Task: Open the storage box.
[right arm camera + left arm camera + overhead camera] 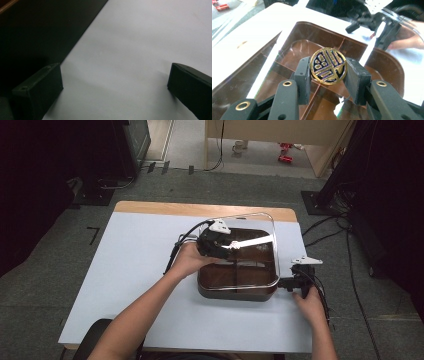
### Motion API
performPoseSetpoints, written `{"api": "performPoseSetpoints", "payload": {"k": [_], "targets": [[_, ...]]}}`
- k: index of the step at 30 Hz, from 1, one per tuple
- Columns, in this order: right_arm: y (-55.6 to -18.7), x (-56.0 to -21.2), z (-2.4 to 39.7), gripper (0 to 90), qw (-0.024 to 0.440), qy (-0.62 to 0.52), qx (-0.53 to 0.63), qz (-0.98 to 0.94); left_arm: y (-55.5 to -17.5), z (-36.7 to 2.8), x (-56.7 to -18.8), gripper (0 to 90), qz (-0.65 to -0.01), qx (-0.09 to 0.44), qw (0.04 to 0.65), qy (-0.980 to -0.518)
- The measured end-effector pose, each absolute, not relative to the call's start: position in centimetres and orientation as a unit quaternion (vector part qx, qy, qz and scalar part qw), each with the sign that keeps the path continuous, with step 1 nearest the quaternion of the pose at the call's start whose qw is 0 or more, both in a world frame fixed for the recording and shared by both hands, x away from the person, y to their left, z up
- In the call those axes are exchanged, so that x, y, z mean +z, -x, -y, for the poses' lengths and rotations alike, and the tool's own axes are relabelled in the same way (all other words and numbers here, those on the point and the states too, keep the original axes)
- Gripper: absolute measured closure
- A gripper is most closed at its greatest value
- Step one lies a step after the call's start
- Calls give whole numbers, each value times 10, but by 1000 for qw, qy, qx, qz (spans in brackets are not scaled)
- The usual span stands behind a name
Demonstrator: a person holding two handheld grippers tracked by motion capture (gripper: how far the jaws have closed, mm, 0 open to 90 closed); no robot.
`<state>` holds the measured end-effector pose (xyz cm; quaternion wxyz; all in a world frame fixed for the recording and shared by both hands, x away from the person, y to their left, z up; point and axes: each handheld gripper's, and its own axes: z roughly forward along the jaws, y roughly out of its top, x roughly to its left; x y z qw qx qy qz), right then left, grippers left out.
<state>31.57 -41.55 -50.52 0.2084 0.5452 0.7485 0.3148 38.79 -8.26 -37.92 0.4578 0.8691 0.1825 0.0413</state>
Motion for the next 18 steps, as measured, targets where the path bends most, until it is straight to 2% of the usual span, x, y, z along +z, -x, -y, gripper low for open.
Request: {"api": "performPoseSetpoints", "payload": {"k": [10, 18], "targets": [[-316, -505, 415, 0, 208, -546, 315, -748, -377, 43, -347, 593, -203, 57, 475, -854], [-316, -505, 416, 0, 206, -546, 315, -748, -380, 7, -351, 593, -241, 65, 463, -850]]}}
